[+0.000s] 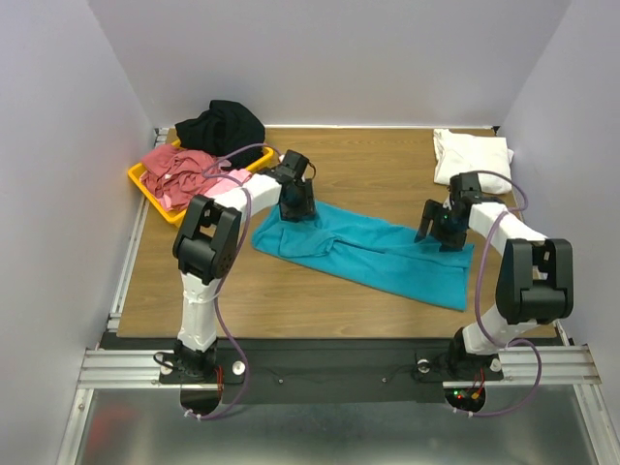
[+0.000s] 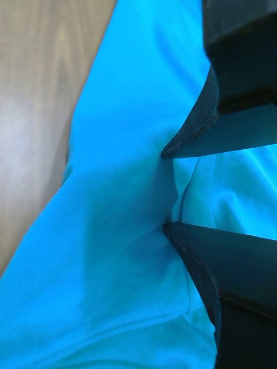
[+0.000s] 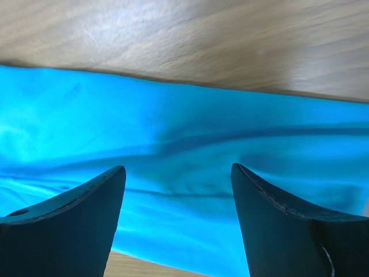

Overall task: Fold and stack the t-shirts
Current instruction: Fold the tshirt

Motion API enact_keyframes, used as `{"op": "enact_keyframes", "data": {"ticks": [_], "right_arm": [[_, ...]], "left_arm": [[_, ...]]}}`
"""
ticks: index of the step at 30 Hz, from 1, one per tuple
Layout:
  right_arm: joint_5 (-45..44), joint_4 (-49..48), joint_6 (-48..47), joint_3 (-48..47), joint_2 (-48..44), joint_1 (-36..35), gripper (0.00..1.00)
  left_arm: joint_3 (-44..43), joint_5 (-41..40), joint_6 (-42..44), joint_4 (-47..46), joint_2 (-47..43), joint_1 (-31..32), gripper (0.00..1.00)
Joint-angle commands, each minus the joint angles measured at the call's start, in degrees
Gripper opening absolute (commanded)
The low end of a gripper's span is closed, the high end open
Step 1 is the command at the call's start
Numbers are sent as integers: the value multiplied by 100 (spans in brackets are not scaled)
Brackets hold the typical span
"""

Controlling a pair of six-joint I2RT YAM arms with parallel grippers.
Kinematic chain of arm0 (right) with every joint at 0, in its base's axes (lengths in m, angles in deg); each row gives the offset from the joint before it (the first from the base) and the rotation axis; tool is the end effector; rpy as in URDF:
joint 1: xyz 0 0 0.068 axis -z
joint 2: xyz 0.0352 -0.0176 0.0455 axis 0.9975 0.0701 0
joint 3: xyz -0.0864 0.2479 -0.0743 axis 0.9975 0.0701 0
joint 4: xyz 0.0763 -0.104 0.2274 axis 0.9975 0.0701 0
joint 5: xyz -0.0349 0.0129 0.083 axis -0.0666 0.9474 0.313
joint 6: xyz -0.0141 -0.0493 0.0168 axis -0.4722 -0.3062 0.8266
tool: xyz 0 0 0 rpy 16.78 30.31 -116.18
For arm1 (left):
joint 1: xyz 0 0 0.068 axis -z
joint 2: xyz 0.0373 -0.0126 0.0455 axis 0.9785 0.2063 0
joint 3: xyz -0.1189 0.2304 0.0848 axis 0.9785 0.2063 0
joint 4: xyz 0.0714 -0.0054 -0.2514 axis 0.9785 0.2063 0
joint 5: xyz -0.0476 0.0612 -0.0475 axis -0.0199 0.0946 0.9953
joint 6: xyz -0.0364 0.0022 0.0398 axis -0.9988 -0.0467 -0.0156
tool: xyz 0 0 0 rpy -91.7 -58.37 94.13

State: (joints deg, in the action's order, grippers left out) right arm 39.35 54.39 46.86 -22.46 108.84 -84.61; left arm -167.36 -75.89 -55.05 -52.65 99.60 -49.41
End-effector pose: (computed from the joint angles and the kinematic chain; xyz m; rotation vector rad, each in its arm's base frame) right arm 0.3045 -0.0012 0.1808 0.3991 2.7576 0.3076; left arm 0.3932 -0.2186 0.1806 0.0305 2.5862 -0.5002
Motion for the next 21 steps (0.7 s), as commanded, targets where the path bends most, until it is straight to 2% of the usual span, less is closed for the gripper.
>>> {"op": "enact_keyframes", "data": {"ticks": [1,4,12,21], "right_arm": [[-720,227,205,-295,-654,-22,80],[-940,394,372,-155,-856,-22,80],[-1819,482,496,233,-1139,4,80],[-1846,316,469,48,-761,48,72]], "left_arm": [[-266,-440,315,518,294,-389,61],[-407,-633,429,623,408,-539,61],[-942,-511,509,633,356,-531,61],[-1576,-194,403,703,435,-311,61]]}}
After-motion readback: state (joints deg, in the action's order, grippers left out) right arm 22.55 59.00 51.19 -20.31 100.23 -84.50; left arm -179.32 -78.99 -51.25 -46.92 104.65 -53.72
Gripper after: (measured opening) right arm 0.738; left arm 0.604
